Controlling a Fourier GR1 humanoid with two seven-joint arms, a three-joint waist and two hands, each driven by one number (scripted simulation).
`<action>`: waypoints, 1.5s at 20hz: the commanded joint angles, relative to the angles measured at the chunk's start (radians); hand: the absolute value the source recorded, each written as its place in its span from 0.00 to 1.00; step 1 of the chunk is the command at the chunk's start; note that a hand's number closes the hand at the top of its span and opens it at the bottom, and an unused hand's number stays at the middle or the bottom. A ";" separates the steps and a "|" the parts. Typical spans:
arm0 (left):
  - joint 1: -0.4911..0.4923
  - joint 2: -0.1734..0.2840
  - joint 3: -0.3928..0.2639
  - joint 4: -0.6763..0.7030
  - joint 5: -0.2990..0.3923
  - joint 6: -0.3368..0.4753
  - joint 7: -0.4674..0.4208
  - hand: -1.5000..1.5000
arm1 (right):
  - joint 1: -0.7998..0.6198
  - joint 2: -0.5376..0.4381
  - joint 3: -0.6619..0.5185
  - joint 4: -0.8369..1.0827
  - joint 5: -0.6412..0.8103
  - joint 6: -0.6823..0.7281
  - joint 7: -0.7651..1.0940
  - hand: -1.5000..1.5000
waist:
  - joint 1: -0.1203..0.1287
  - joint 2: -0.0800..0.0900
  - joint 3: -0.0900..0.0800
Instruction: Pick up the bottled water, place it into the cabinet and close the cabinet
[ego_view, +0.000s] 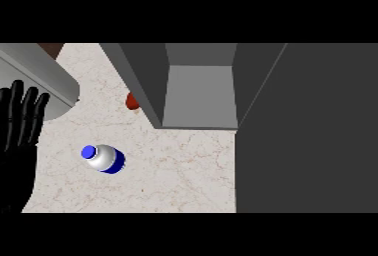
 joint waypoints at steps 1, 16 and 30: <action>0.094 0.048 0.005 -0.041 0.125 -0.145 -0.063 0.00 | 0.008 -0.001 -0.034 0.028 -0.056 0.018 -0.004 0.00 | -0.013 -0.016 -0.012; 0.349 0.521 -0.065 -0.073 0.965 -0.821 0.075 0.00 | 0.271 -0.042 0.056 -0.275 -0.286 0.136 0.243 0.00 | -0.022 -0.022 -0.013; 0.620 0.796 0.316 -0.040 1.353 -1.061 0.060 0.00 | 0.476 -0.054 -0.009 -0.499 -0.409 0.174 0.324 0.00 | -0.018 -0.023 -0.011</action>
